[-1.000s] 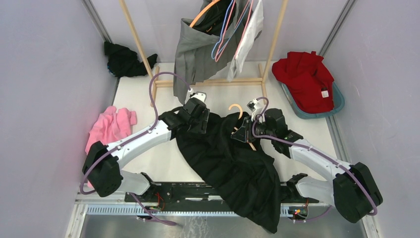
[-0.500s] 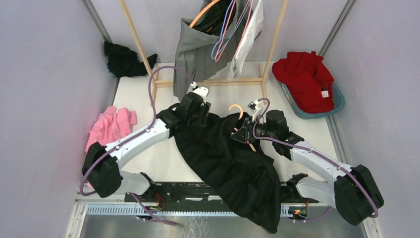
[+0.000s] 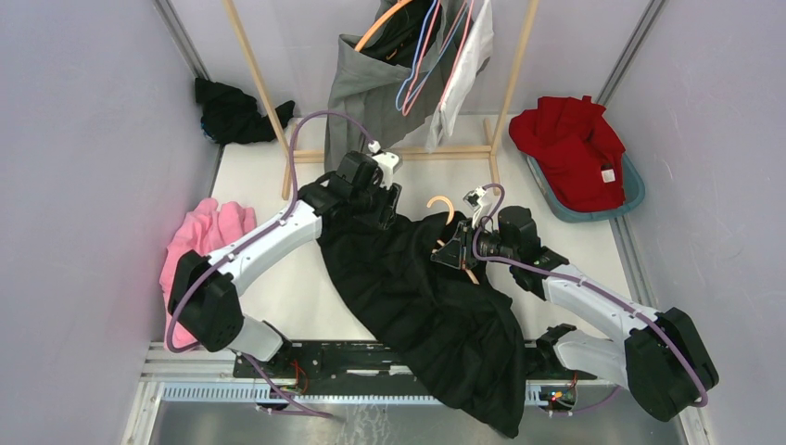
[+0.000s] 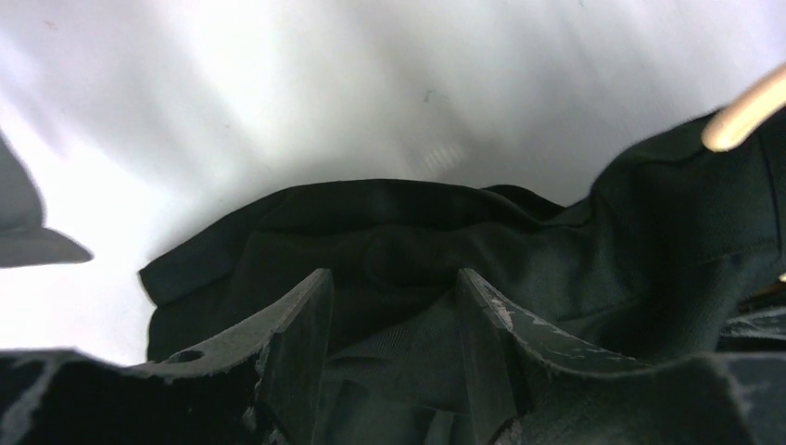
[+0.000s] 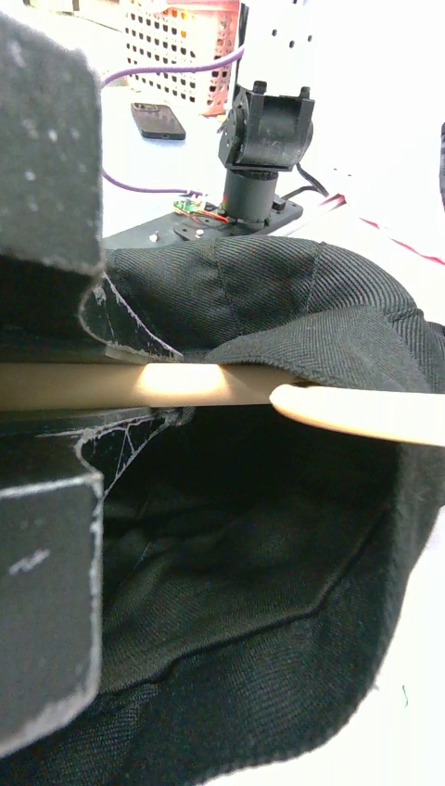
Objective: Place the skirt on the hanger
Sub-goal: Hang the skirt on the hanger.
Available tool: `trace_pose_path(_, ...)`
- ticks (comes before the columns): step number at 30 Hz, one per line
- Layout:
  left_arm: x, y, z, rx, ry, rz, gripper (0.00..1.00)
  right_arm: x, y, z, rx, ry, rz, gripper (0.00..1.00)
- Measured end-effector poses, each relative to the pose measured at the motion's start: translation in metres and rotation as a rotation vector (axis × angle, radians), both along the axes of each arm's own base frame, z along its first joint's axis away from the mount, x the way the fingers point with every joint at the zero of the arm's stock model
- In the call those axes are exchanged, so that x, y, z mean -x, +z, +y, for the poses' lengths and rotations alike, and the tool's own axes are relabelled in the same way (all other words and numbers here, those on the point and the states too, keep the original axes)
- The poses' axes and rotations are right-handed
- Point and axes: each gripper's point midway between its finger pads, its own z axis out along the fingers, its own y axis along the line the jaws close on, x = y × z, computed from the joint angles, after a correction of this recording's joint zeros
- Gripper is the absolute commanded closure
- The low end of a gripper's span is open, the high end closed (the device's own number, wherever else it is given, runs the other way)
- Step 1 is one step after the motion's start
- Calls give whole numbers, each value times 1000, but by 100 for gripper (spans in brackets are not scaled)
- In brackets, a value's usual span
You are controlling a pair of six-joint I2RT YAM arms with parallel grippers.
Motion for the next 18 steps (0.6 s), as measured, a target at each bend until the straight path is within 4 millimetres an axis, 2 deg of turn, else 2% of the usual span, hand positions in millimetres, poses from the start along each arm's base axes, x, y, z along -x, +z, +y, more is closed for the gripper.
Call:
trace_pose_path(8,19,-2,-9,46,-121,86,39,3,-2,1,-10,5,15,99)
trace_pose_path(13,18,-1,-6,72,-128,108,42,3,0,1,-18,7,13,99)
trace_pose_path(14,18,-1,-5,72,-126,110,45,3,0,2,-19,7,13,99)
trace_pose_path(18,14,-6,-4,57,-114,122,83,3,0,1,-21,4,21,99)
